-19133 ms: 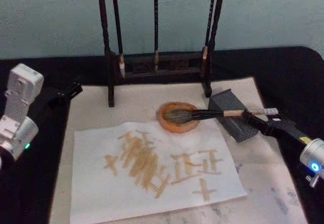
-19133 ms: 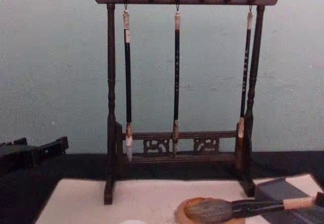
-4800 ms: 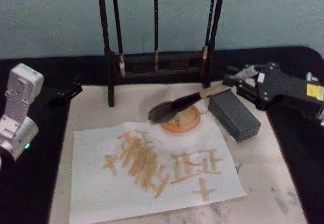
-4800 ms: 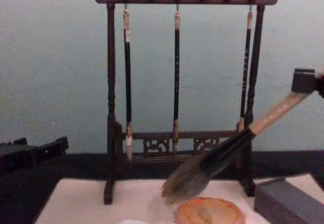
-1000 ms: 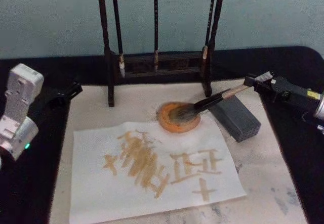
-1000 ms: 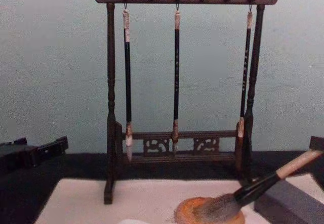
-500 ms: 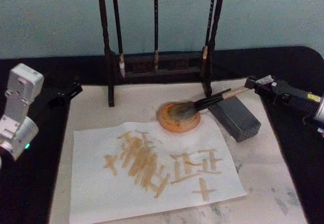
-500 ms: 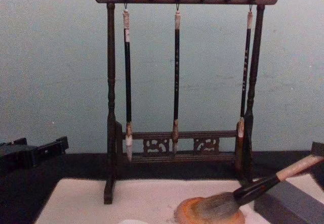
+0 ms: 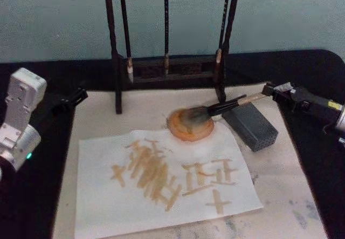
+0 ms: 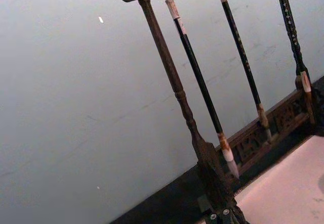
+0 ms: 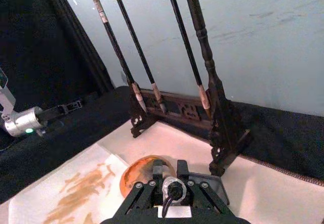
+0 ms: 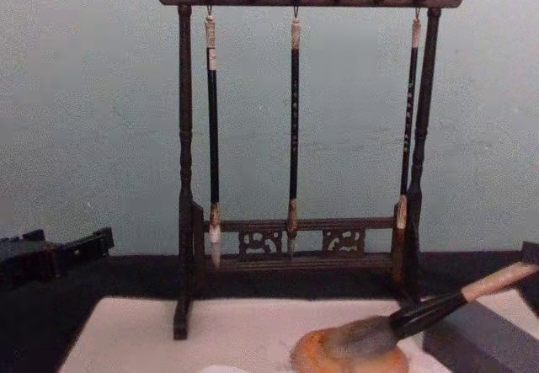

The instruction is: Pick up the brush from the inkstone, write on the paper, then place the brush back to its original position.

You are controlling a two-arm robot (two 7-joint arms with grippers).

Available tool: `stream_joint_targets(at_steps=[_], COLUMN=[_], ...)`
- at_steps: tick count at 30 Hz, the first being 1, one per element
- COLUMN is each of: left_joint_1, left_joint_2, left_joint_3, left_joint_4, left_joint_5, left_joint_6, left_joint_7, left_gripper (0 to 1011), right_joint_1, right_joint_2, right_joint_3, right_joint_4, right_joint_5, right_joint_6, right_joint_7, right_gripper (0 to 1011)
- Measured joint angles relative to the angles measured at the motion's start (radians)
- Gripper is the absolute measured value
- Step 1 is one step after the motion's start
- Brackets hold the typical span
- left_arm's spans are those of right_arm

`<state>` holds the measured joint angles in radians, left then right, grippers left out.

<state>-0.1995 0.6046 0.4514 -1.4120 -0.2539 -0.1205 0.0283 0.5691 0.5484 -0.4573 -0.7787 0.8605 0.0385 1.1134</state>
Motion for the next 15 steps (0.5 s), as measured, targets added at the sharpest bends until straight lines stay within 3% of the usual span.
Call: stream_joint_targets(at_steps=[12, 15], left_joint_1=[0.0, 0.0], left_joint_2=[0.0, 0.0], left_joint_3=[0.0, 0.0], left_joint_4=[0.0, 0.0], left_joint_5=[0.0, 0.0], left_joint_6=[0.0, 0.0], left_joint_7=[0.0, 0.0], left_gripper=[1002, 1002], right_joint_1=[0.0, 0.0], right_joint_2=[0.001, 0.001], right_joint_3=[0.0, 0.0], right_joint_4=[-0.001, -0.001], right_joint_5=[-0.001, -0.002], right_joint_6=[-0.002, -0.002], right_joint_7=[-0.002, -0.002], right_gripper=[166, 264])
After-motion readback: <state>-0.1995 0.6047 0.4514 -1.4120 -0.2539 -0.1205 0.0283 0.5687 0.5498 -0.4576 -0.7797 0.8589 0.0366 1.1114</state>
